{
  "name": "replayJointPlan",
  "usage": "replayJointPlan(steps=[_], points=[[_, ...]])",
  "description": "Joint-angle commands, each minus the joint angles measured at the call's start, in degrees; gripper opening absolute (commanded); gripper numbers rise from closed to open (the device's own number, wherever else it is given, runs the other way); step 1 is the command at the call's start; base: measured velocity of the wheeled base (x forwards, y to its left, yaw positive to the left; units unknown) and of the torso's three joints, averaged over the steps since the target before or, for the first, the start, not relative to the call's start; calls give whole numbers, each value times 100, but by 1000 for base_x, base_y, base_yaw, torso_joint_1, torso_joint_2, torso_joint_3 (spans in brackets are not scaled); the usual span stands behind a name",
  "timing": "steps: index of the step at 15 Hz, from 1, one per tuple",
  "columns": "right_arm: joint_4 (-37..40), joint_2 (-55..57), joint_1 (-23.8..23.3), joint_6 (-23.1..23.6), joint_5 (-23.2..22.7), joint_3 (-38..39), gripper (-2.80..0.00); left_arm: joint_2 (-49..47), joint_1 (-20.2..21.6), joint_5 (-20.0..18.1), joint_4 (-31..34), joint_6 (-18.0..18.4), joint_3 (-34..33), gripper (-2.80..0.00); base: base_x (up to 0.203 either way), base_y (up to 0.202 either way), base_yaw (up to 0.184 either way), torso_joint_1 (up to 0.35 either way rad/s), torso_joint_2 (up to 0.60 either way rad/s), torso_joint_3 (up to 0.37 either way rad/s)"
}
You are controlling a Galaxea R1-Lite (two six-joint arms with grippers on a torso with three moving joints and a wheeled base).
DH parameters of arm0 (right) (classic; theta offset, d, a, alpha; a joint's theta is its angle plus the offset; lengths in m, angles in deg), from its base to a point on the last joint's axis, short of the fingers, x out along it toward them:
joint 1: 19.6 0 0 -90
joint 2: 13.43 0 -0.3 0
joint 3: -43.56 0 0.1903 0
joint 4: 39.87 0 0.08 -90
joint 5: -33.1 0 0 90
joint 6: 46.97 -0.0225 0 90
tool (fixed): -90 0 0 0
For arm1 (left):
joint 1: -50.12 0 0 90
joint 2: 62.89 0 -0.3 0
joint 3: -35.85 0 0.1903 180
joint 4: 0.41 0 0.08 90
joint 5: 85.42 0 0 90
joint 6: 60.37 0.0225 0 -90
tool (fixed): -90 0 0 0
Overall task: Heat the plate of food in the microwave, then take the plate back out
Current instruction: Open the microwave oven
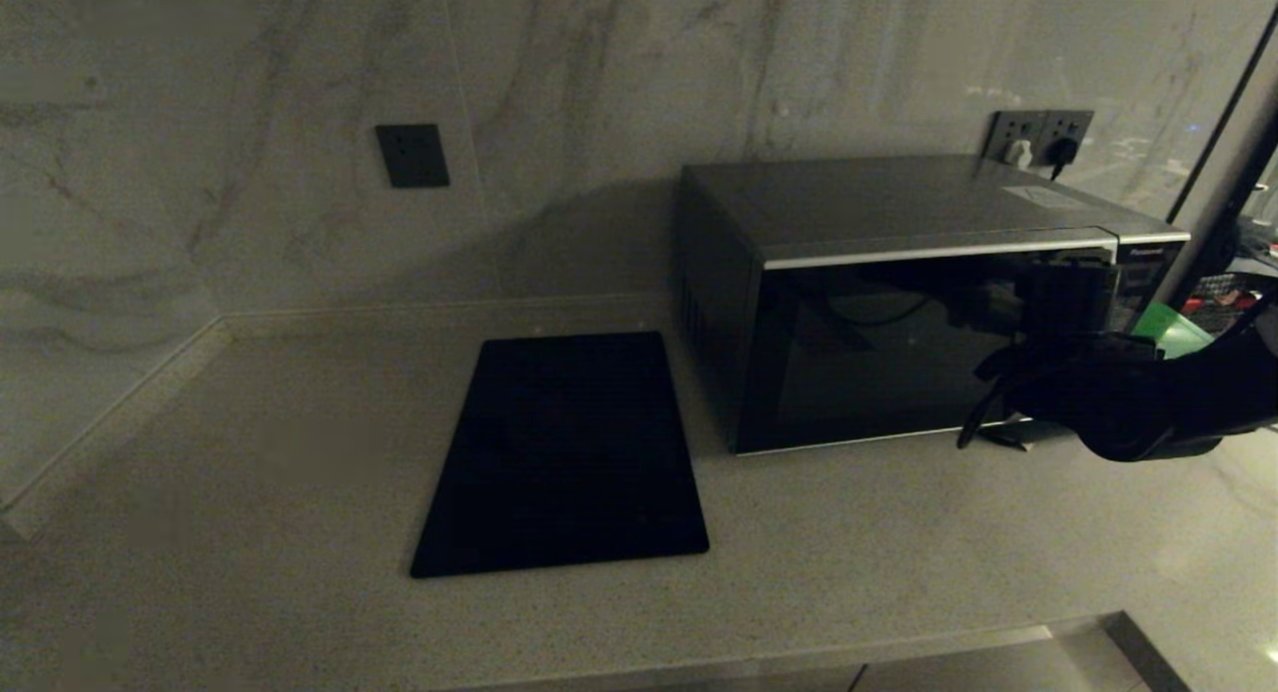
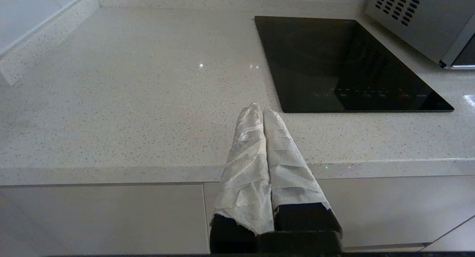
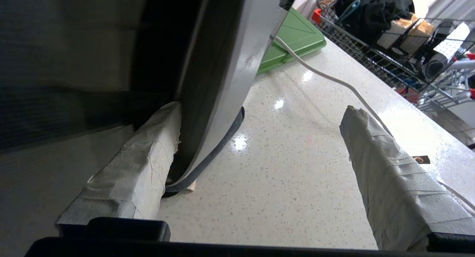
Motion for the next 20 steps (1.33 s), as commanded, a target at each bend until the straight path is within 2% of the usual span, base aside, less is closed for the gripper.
replayJointPlan(steps=[1,9,20], points=[[-27,22,-33,4,35,42,0,-9,2,2,-2,-6,0,-280,0,0,0,0,0,0],[-37,-58,-73,-14,72,276,0,-9,2,2,-2,-6,0,-280,0,0,0,0,0,0],[-23,-154,-480,100,62,79,0,-9,2,2,-2,-6,0,-280,0,0,0,0,0,0]])
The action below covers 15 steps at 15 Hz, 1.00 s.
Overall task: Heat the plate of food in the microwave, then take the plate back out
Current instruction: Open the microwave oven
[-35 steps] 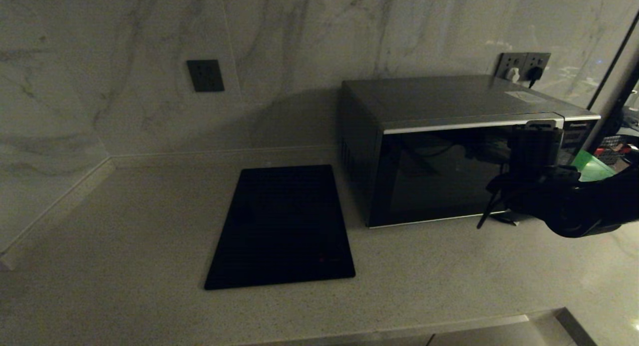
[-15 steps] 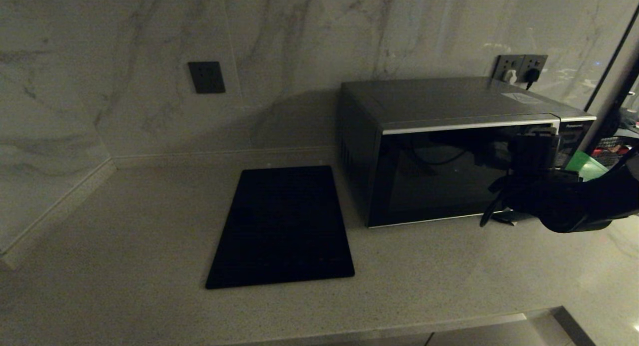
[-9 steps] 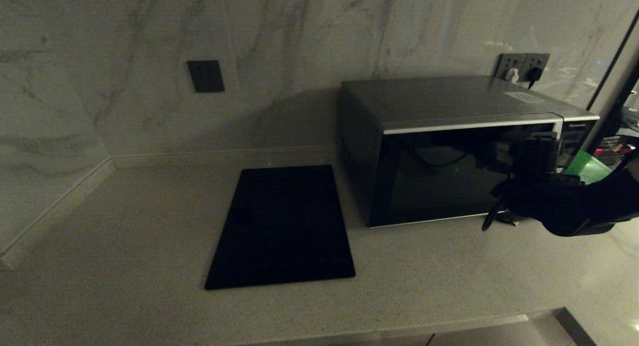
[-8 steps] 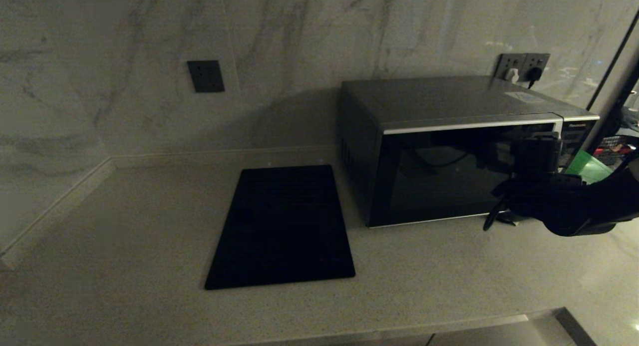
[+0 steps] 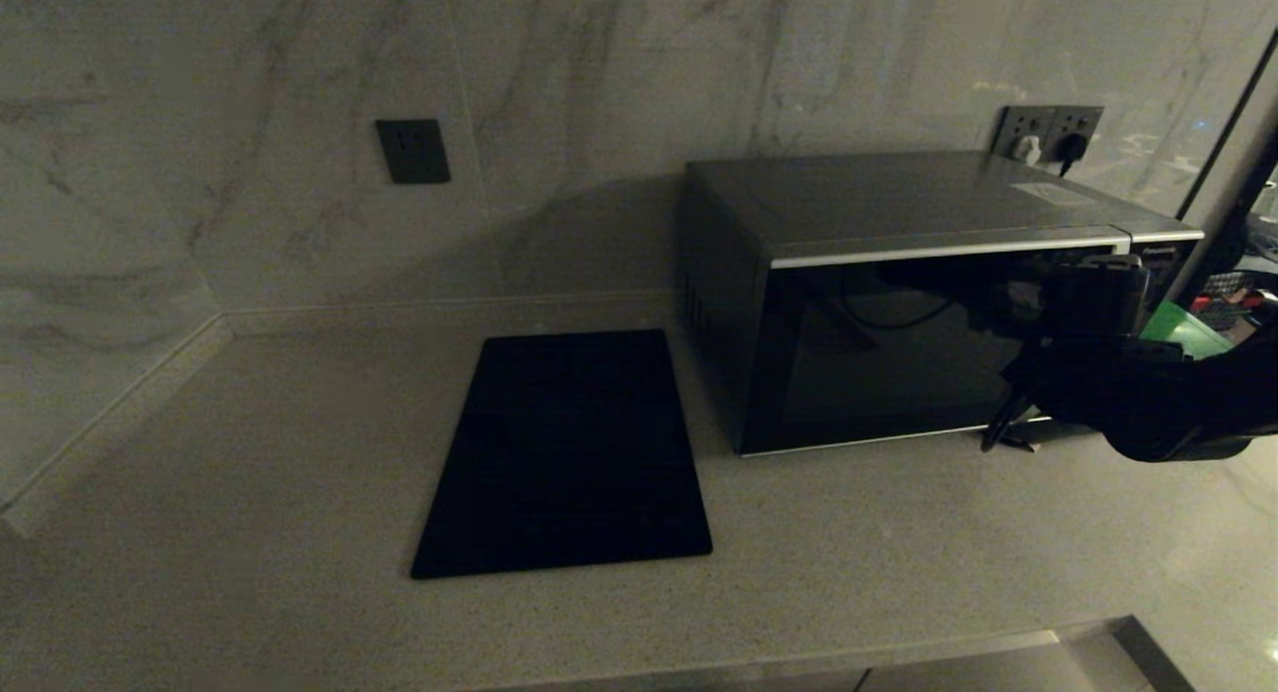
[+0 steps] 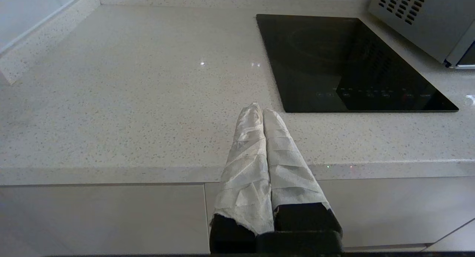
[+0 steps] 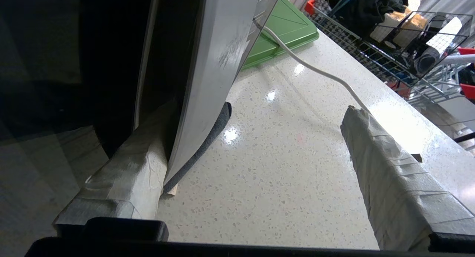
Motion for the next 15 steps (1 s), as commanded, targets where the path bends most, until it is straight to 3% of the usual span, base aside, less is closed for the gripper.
replayJointPlan(steps=[1,6,7,15], points=[[-49,16,-49,8,54,-91,0,-9,2,0,-4,-6,0,-280,0,0,0,0,0,0],[-49,182,-137,67,37,-215,0,-9,2,0,-4,-7,0,-280,0,0,0,0,0,0],[-49,182,-137,58,28,-215,-280,-9,2,0,-4,-7,0,-280,0,0,0,0,0,0],[-58,182,71,23,69,20,-280,-9,2,0,-4,2,0,-280,0,0,0,0,0,0]])
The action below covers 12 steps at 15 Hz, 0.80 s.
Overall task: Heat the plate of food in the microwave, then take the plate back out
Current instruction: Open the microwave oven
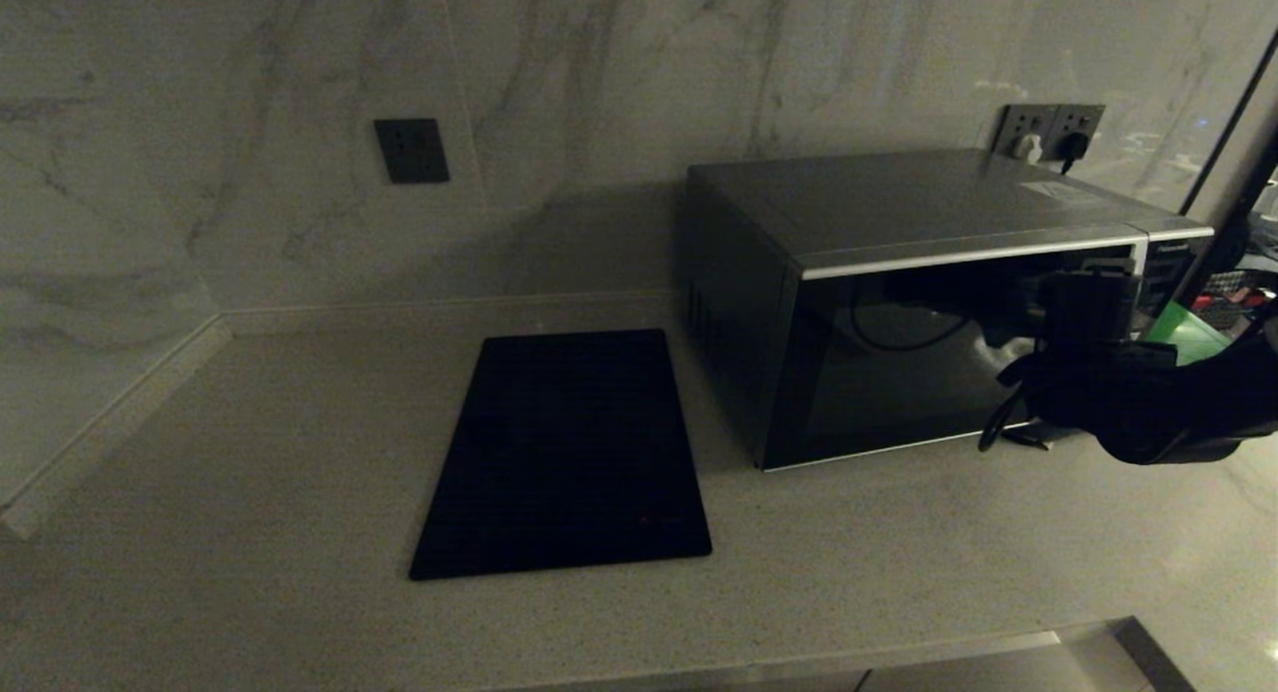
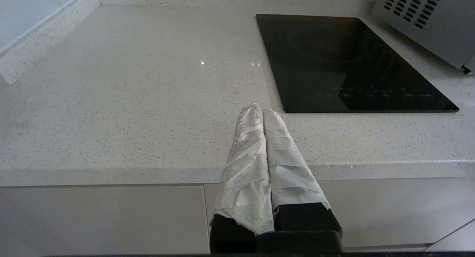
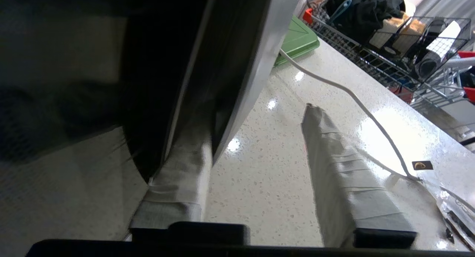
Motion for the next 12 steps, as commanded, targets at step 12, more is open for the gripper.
replayJointPlan(steps=[12], points=[[33,10,177,-41,573,307,-280,-9,2,3,-2,-5,0,-280,0,0,0,0,0,0]])
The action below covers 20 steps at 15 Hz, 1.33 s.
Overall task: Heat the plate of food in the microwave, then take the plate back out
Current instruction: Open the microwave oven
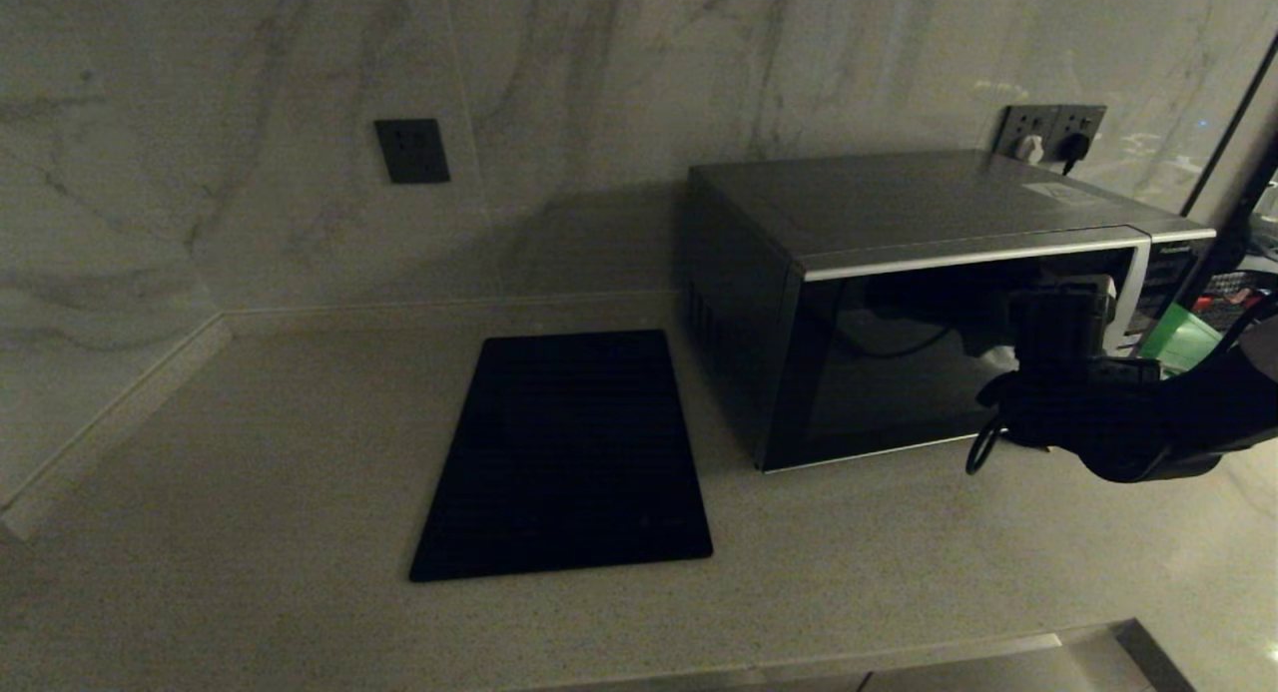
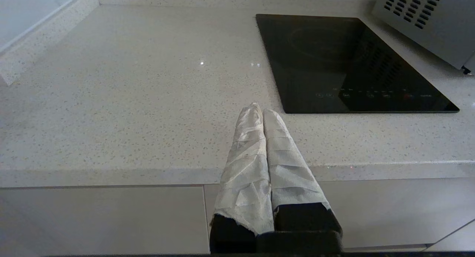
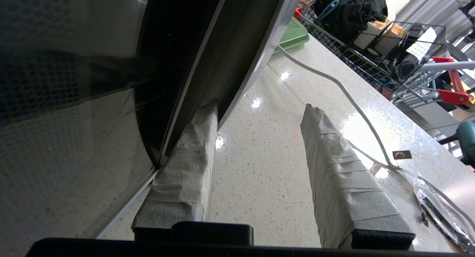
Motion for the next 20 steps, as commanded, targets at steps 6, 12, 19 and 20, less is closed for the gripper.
replayJointPlan(steps=[6,12,19,20], points=[[-20,-91,-284,-3,44,13,-280,-9,2,1,-2,-6,0,-280,0,0,0,0,0,0],[-24,-333,-284,-24,70,228,-280,-9,2,1,-2,-1,0,-280,0,0,0,0,0,0],[-20,-566,-237,-22,11,521,-280,-9,2,1,-2,3,0,-280,0,0,0,0,0,0],[-20,-595,-189,-21,-9,507,-280,-9,2,3,-2,3,0,-280,0,0,0,0,0,0]])
